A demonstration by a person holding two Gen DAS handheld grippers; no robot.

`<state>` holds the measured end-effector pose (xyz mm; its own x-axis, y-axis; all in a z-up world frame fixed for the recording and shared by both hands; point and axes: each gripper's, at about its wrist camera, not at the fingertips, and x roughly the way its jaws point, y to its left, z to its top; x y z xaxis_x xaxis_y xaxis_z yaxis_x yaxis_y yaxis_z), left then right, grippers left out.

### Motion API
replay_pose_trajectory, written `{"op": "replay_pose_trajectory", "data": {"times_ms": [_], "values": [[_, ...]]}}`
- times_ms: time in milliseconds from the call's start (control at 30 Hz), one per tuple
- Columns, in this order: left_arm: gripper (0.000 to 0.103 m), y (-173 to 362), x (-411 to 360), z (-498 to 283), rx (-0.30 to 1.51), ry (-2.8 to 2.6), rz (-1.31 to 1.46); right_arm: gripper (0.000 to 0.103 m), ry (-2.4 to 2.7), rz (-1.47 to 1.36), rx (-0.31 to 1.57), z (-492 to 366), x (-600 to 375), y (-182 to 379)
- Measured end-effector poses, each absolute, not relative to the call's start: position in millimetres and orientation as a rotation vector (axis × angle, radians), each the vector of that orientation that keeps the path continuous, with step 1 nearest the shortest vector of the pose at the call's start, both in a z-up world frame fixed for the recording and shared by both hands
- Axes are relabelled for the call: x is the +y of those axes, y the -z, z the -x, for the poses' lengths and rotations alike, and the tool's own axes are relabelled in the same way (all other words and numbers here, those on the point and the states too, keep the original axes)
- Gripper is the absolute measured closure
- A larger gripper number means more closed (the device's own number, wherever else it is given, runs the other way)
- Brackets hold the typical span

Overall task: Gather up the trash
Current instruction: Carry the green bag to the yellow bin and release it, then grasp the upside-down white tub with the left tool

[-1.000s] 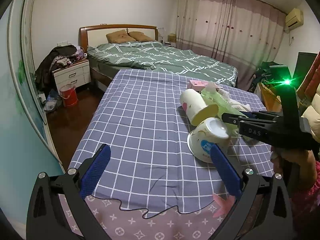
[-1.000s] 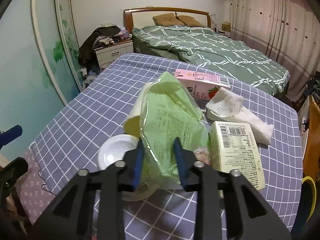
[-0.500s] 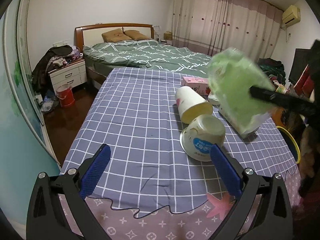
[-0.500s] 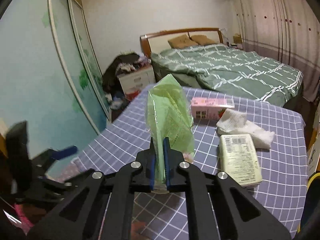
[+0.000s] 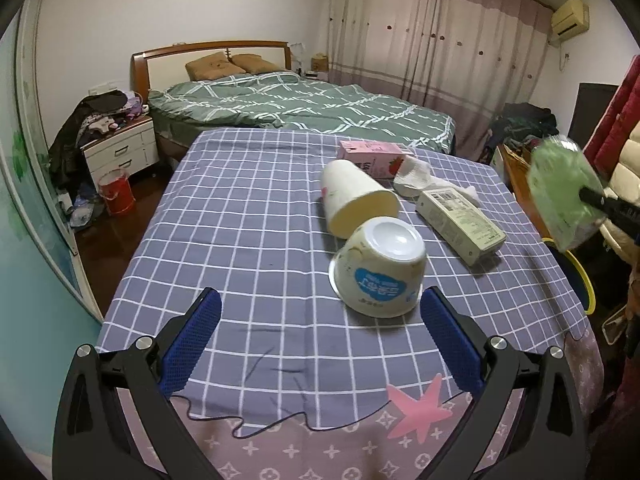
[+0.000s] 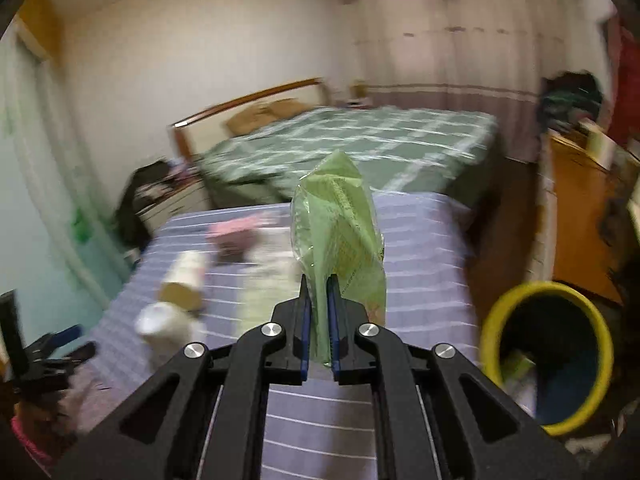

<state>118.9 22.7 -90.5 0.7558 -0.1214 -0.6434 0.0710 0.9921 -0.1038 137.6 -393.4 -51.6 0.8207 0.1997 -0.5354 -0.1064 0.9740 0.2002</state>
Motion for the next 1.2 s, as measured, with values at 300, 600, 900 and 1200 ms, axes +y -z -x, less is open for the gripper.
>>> {"op": "replay_pose_trajectory", "data": {"times_ms": [300,600,900,1200], "values": [[0.005,93,3,-132,0.738,0.142,0.053,0.095,0.16,-0.275,0.632,-131,-512,106],[0.005,94,-26,-146,0.762,0.167,-0.002,0.091,0.276,-0.31,0.691,-142,-557,151],[0.005,100,-46,-162,0.786,0.195,-0.024,0.074,0.289,-0.345,0.687,-137,-569,159],[0.005,117,-52,-183,0.832,0.215,-0.023,0.071,0.249,-0.358,0.694,-132,-562,159]]}}
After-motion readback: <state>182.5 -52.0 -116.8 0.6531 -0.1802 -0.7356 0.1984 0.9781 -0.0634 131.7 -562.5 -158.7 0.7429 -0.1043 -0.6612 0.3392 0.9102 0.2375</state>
